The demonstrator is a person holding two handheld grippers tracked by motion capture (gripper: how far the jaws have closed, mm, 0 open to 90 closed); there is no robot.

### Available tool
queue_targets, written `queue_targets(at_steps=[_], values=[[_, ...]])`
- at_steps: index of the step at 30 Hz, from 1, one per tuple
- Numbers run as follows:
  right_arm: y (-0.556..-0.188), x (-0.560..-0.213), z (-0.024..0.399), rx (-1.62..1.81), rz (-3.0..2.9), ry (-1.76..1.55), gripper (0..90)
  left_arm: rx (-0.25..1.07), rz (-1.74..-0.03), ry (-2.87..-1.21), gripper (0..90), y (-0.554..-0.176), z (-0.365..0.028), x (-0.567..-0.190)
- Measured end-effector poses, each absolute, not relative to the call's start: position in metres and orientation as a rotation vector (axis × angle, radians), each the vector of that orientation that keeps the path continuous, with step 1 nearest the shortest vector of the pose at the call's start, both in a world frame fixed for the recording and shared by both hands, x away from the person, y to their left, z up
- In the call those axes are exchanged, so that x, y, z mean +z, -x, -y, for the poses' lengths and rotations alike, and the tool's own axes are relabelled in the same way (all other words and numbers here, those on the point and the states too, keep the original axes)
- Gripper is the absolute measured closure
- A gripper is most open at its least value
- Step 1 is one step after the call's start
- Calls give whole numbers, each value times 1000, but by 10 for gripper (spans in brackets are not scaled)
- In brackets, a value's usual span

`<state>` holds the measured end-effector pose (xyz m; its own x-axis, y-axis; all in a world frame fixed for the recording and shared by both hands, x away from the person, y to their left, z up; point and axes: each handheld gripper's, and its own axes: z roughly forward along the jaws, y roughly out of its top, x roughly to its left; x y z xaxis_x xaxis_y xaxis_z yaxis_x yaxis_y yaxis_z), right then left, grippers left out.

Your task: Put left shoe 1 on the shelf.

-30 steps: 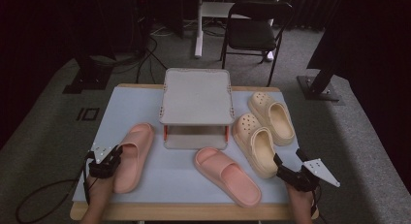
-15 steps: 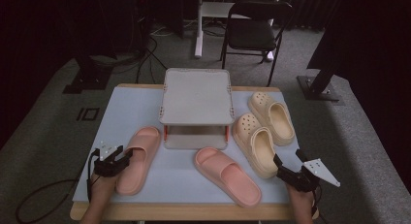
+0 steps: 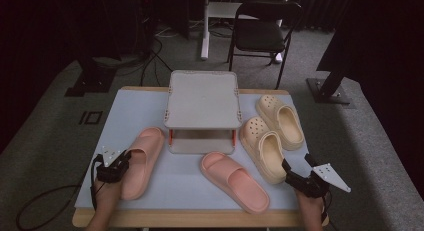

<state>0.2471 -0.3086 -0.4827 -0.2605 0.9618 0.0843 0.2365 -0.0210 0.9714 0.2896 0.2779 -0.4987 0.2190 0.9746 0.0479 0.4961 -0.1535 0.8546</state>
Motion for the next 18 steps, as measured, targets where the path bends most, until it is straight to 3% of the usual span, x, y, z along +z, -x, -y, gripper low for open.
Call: queue_targets(at_steps=[18], values=[[-247,-482,308,1340,-1569,-1289,109,763,-1271,-1769,832,-272,-232,-488]])
